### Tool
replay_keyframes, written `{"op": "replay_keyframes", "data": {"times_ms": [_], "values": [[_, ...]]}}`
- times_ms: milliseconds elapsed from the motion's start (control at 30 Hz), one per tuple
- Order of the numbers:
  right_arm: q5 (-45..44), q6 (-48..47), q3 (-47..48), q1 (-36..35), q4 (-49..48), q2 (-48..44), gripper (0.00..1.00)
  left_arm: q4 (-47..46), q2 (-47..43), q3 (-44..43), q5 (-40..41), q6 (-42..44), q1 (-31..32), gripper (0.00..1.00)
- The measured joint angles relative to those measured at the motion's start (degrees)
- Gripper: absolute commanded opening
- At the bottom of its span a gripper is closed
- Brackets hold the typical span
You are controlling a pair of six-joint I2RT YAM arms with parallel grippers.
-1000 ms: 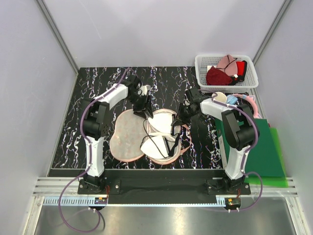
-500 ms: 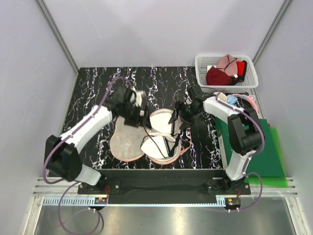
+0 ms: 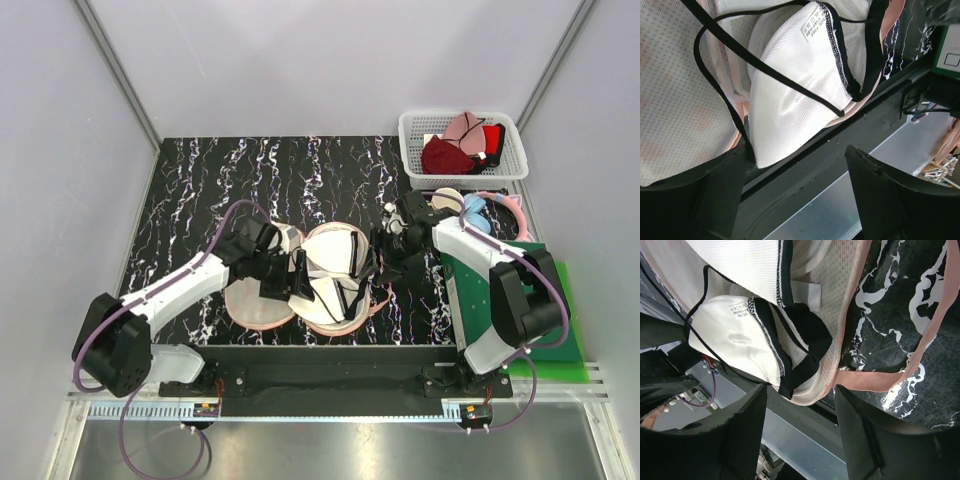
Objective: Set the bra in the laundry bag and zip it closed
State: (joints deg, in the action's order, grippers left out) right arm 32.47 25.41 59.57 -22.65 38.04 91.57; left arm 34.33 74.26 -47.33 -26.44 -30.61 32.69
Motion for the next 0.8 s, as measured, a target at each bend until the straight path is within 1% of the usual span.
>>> {"op": "replay_keyframes", "data": {"times_ms": [67,133,200,233,300,333,433,467,533,567,600,667,700,800], "values": [[0.0,-0.6,-0.7,0.0,-0.1,0.2,0.6,-1.9,0.7,0.6,-0.2,-1.1,0.0,0.71],[0.1,-1.4,-0.7,0.0,-1.2,0.7,0.6,-3.6,1.9,0.9,-0.3,-1.8,-0.1,0.57],[0.2,-2.1,-0.7,0.0,-2.2,1.8,0.6,-4.9,3.4,0.9,-0.3,-2.3,-0.1,0.49],[0.2,-2.2,-0.7,0.0,-2.8,2.7,0.59,-5.3,4.0,0.9,-0.3,-2.4,-0.1,0.42],[0.2,-2.3,-0.7,0.0,-3.7,4.7,0.57,-5.8,5.5,0.9,-0.3,-2.4,-0.2,0.34],[0.2,-2.4,-0.7,0.0,-3.9,5.4,0.55,-5.9,5.9,0.9,-0.3,-2.4,-0.2,0.29],[0.0,-2.5,-0.7,-0.1,-4.2,7.0,0.49,-5.6,6.9,0.5,0.1,-1.7,-0.2,0.21],[-0.1,-2.5,-0.7,-0.1,-4.3,7.3,0.46,-5.5,7.2,0.1,0.2,-1.4,-0.2,0.17],[-0.3,-2.5,-0.6,-0.2,-4.4,7.5,0.4,-5.3,8.0,-1.0,0.7,-0.8,-0.2,0.13],[-0.3,-2.6,-0.4,-0.2,-4.4,7.6,0.38,-5.3,8.2,-1.5,0.9,-0.6,-0.2,0.12],[-0.4,-2.5,-0.2,-0.2,-4.4,7.8,0.34,-5.3,8.5,-2.1,1.1,-0.3,-0.2,0.11],[-0.4,-2.6,0.4,-0.4,-4.7,8.1,0.31,-5.2,9.2,-3.2,1.6,0.4,-0.2,0.1],[-0.4,-2.6,0.7,-0.5,-5.0,8.4,0.26,-5.1,9.6,-3.7,1.8,0.8,-0.2,0.09],[-0.3,-2.6,1.7,-1.1,-5.8,9.6,0.16,-4.5,10.8,-4.9,2.6,1.7,-0.2,0.09]]}}
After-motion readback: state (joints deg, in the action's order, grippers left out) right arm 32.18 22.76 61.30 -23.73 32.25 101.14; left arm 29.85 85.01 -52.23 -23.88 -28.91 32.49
